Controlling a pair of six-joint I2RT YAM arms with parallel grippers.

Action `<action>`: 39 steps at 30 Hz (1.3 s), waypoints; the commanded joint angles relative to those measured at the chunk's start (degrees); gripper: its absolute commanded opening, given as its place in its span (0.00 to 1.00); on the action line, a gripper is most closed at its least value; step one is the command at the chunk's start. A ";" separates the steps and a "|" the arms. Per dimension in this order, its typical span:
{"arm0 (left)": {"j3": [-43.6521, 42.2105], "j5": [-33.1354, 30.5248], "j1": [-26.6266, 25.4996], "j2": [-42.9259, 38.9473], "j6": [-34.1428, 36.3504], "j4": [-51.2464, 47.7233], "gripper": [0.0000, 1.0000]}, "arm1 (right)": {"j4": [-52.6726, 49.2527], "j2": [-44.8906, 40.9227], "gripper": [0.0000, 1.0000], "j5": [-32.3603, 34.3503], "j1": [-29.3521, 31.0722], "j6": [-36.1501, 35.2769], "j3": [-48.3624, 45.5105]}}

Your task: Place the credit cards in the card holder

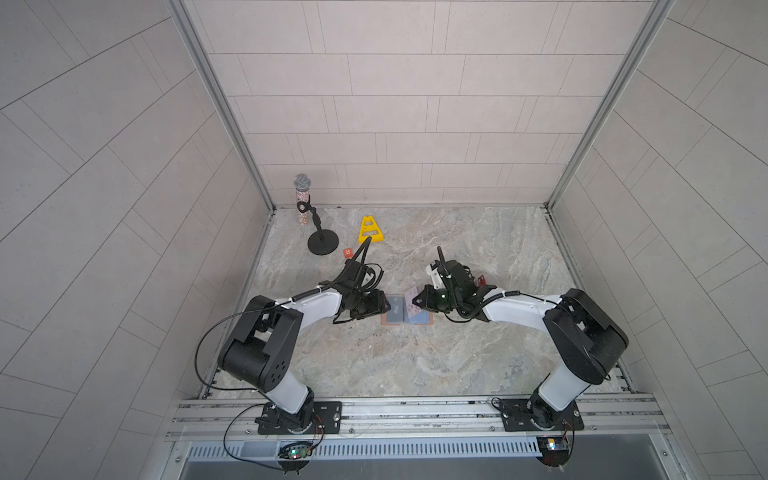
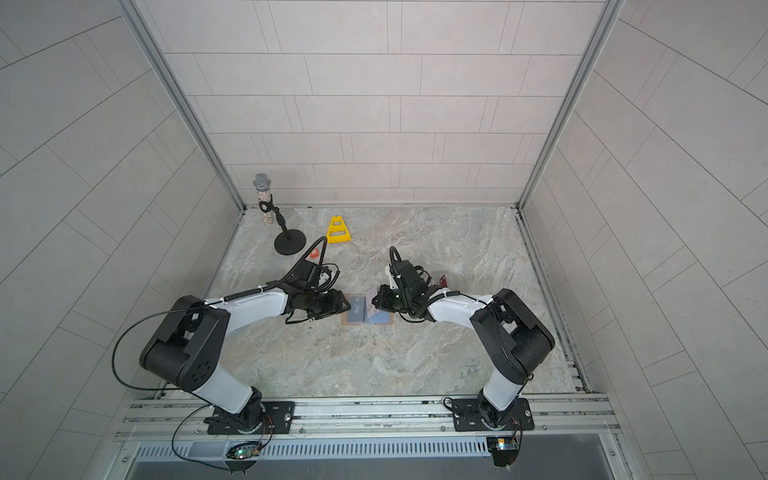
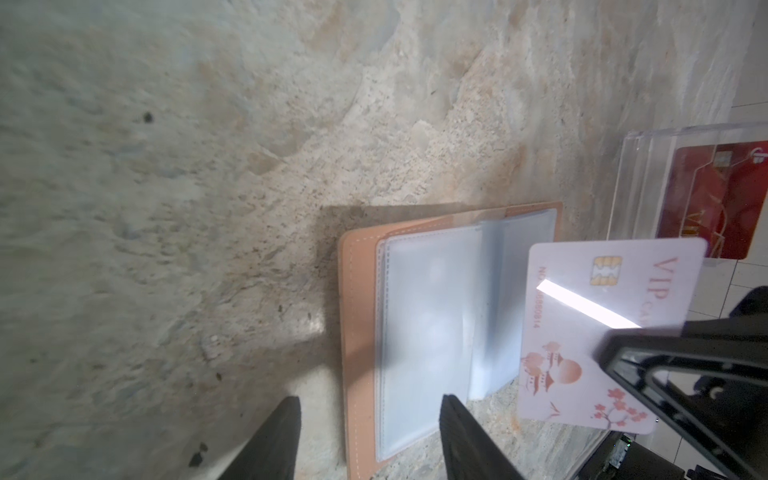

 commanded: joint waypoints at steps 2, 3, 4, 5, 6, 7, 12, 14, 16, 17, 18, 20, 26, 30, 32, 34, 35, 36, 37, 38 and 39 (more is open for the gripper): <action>-0.61 1.06 0.31 1.21 0.06 1.20 0.59 | 2.00 1.72 0.00 0.20 0.49 1.58 -1.11; -0.61 1.27 0.34 1.49 0.04 1.40 0.58 | 2.20 1.88 0.00 0.18 0.51 1.56 -1.28; -0.59 1.34 0.34 1.80 0.07 1.57 0.58 | 2.28 1.98 0.00 0.21 0.53 1.63 -1.43; -0.66 1.46 0.32 2.01 -0.06 1.78 0.58 | 2.34 2.14 0.00 0.18 0.55 1.68 -1.55; -0.78 1.70 0.28 2.30 -0.09 2.02 0.57 | 2.35 2.22 0.00 0.18 0.55 1.68 -1.65; -0.82 1.97 0.34 2.58 -0.19 2.36 0.57 | 2.49 2.47 0.00 0.18 0.55 1.67 -1.73; -1.18 2.74 0.29 3.30 -0.54 3.03 0.55 | 3.68 3.67 0.00 -0.48 0.64 2.34 -2.09; -1.40 2.99 0.22 3.38 -0.78 3.25 0.53 | 4.28 4.24 0.00 -0.95 0.73 2.61 -2.01; -1.64 3.03 0.25 3.46 -0.79 3.34 0.52 | 5.00 4.93 0.00 -1.22 0.82 3.00 -2.00; -1.66 3.11 0.26 3.55 -0.74 3.34 0.51 | 5.39 5.13 0.00 -1.23 0.90 3.13 -2.08; -1.76 3.22 0.26 3.74 -0.77 3.37 0.50 | 5.80 5.51 0.00 -1.43 0.91 3.36 -2.09; -1.95 3.18 0.26 3.86 -0.86 3.40 0.48 | 6.55 6.16 0.00 -1.82 0.99 3.71 -2.09; -2.97 2.86 0.26 3.77 -0.78 3.40 0.45 | 7.48 7.37 0.00 -2.16 1.09 3.98 -2.17; -3.21 2.91 0.25 4.44 -0.73 3.47 0.41 | 7.86 8.03 0.00 -2.36 1.08 3.98 -2.33; -3.09 2.92 0.25 4.74 -0.77 3.52 0.39 | 7.98 8.21 0.00 -2.41 1.08 3.98 -2.55; -3.15 2.87 0.22 4.84 -0.78 3.52 0.36 | 8.01 8.30 0.00 -2.37 1.08 3.98 -2.61; -3.12 2.80 0.22 4.87 -0.75 3.50 0.36 | 7.97 8.47 0.00 -2.41 1.09 3.97 -2.64; -3.15 2.79 0.24 4.89 -0.77 3.44 0.36 | 7.97 8.47 0.00 -2.41 1.08 4.03 -2.62; -3.16 2.73 0.22 4.96 -0.72 3.43 0.35 | 7.97 8.47 0.00 -2.37 1.09 3.90 -2.70; -3.15 2.73 0.20 5.05 -0.69 3.39 0.33 | 8.03 8.47 0.00 -2.28 1.08 3.89 -2.80; -3.08 2.72 0.16 5.13 -0.62 3.41 0.32 | 8.04 8.60 0.00 -2.28 1.08 3.88 -2.79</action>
